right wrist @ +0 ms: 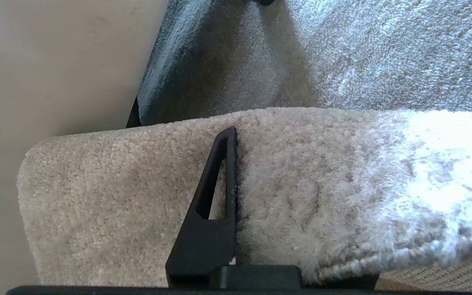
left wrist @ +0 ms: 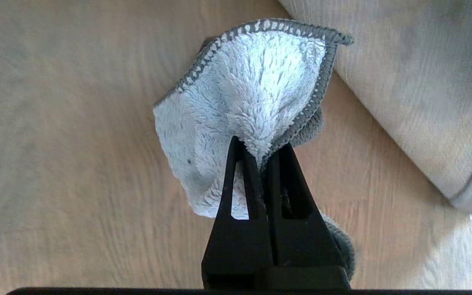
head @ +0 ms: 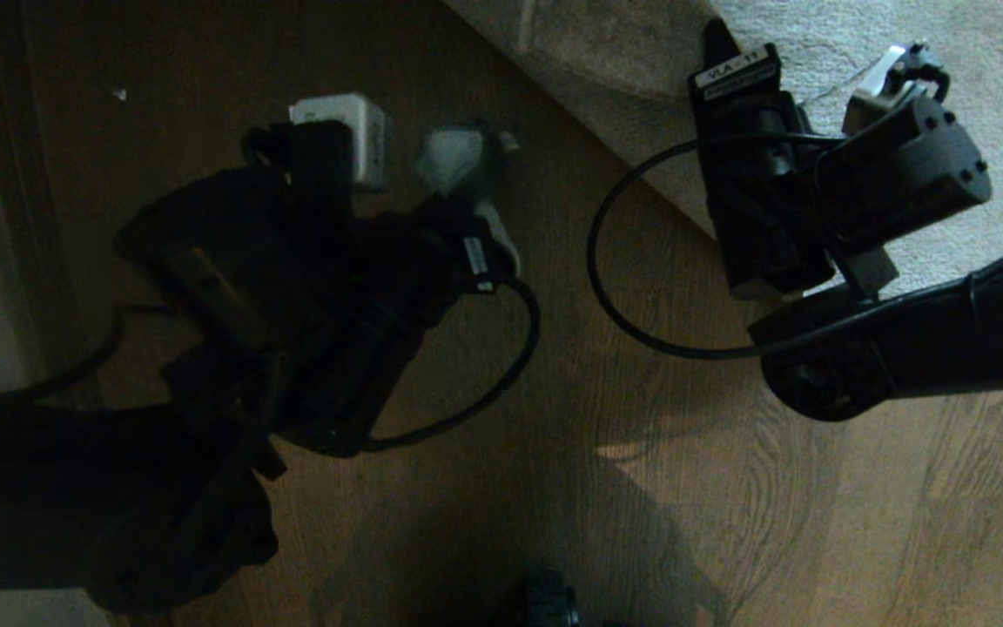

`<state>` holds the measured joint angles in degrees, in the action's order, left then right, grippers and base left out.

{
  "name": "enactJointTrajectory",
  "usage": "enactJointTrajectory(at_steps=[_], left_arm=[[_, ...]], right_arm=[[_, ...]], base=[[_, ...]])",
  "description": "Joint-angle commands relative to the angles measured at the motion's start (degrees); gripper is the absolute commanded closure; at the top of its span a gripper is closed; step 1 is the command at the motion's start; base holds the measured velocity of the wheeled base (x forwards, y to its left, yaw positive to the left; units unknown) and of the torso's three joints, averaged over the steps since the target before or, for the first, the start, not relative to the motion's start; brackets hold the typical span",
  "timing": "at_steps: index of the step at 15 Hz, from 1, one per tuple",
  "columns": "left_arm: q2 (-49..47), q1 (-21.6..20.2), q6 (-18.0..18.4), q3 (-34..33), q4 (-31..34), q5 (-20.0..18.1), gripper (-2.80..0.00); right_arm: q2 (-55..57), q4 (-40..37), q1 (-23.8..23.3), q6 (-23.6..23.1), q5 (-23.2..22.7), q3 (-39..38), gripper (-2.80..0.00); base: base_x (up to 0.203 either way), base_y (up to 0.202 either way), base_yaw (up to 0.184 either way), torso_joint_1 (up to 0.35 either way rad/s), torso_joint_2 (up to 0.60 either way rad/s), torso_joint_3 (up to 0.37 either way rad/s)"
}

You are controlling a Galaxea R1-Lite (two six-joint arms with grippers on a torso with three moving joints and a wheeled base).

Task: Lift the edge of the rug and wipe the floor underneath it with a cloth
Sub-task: Wipe the floor under the carpet with a rag

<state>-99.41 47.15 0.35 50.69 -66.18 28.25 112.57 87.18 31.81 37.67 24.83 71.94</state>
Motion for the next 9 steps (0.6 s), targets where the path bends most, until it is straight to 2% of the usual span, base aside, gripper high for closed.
enactJointTrajectory(at_steps=[1, 6, 9], left_arm=[[-2.2, 0.8, -0.2, 1.0, -0.4, 0.1, 0.00], [-5.0, 6.0, -0.5, 2.4, -0.4, 0.1, 0.00], [-7.0, 6.8, -0.5, 2.6, -0.6, 0.1, 0.00]], right_arm=[[0.1, 2.8, 0.0, 0.2, 0.1, 0.0, 0.00], [0.3, 2.8, -0.1, 0.3, 0.1, 0.0, 0.00], [0.3, 2.8, -0.1, 0.3, 0.0, 0.0, 0.00]], base=[[0.000, 0.000, 0.000, 0.000, 0.00, 0.000], [0.000, 0.000, 0.000, 0.000, 0.00, 0.000], [0.000, 0.000, 0.000, 0.000, 0.00, 0.000]])
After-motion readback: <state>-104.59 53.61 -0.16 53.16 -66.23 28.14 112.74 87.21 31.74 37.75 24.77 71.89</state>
